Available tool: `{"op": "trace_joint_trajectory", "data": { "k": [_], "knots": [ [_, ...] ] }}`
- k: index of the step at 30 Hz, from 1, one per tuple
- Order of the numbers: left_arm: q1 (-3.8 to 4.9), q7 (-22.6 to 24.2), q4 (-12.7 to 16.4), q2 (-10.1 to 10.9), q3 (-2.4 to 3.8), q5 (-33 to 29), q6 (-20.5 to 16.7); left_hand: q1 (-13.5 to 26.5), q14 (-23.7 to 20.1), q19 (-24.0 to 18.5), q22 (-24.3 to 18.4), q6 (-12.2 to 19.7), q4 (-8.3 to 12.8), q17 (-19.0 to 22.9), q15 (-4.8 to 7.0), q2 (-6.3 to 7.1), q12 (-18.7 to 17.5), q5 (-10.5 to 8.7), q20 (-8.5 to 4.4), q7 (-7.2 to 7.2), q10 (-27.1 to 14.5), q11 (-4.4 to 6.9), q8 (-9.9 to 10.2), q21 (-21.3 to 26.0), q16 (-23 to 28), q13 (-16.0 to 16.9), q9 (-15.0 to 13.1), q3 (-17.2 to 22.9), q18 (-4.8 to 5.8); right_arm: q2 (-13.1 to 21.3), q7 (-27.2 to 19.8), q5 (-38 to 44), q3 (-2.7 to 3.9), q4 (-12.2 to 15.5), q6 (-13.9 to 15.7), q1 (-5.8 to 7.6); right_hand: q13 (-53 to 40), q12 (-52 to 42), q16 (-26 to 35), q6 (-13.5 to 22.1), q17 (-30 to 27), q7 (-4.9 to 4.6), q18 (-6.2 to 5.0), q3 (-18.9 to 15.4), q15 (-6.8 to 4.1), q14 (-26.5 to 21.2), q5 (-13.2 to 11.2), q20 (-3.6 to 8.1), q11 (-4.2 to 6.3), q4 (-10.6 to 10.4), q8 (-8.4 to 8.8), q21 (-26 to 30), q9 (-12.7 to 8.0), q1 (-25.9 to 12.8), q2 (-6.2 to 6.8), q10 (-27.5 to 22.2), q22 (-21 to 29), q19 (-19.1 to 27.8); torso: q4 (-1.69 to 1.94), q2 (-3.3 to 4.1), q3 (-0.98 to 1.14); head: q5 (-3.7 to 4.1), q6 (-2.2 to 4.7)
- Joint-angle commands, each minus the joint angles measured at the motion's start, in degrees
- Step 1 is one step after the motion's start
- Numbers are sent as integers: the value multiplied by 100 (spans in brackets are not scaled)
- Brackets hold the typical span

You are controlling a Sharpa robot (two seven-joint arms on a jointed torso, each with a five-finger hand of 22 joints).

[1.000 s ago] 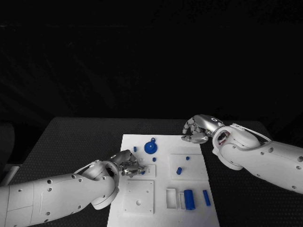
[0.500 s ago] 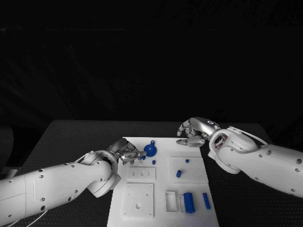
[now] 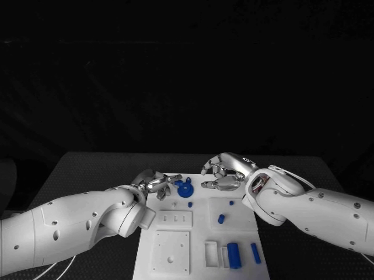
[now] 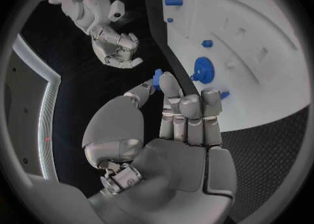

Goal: Assemble the parts on the task board

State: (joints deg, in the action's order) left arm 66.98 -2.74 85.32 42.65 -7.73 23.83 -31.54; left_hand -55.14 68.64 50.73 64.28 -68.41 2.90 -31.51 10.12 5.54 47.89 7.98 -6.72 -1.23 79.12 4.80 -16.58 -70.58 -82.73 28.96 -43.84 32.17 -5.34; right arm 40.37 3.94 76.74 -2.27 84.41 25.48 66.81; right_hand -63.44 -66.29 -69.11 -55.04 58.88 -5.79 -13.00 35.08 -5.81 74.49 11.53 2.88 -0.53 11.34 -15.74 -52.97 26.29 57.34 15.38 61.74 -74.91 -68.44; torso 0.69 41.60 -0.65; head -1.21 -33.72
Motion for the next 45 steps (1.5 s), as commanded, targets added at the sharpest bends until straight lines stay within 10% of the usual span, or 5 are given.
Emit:
{"op": "trace_joint_trajectory", "data": {
  "k": [1, 6, 45],
  "knots": [
    [7, 789, 12, -13, 2, -1275, 209, -188, -132, -61, -28, 62, 368, 29, 66, -220, -51, -132, -829, -19, -75, -7, 38, 33, 55, -24, 20, 320, 35, -77, -192, -373, -3, -12, 174, -6, -7, 2, 28, 242, 5, -177, -200, -18, 52, -12, -64, 4, -51, 42, 42, 32, -13, 14, -62, -28, -95, 34, 5, -2, 7, -11, 25],
    [7, 951, 17, -42, 2, -1492, 371, -214, -170, -105, -59, 100, 409, 56, 57, -227, -94, -156, -820, -30, -132, -14, 50, 56, 94, -44, 28, 323, 53, -227, -124, -655, -16, -82, 196, -18, -5, 15, 75, 384, 0, -234, -200, -93, 109, -102, -344, -49, -108, 95, 104, 95, -36, -18, -61, -142, -87, 127, 4, -9, 5, -6, 32],
    [6, 1053, 51, -91, -2, -1327, 792, -354, -275, -205, -122, 267, 531, 95, 23, -230, -151, -231, -804, -73, -280, -49, 91, 69, 133, -58, 37, 343, 108, -521, -182, -1115, -22, -213, 85, -26, 6, -56, 54, 442, 15, -263, -200, -127, 140, -131, -320, -69, -138, 43, 99, 118, -53, -76, -270, -206, -96, 140, 6, 4, 9, -16, 85]
  ]
}}
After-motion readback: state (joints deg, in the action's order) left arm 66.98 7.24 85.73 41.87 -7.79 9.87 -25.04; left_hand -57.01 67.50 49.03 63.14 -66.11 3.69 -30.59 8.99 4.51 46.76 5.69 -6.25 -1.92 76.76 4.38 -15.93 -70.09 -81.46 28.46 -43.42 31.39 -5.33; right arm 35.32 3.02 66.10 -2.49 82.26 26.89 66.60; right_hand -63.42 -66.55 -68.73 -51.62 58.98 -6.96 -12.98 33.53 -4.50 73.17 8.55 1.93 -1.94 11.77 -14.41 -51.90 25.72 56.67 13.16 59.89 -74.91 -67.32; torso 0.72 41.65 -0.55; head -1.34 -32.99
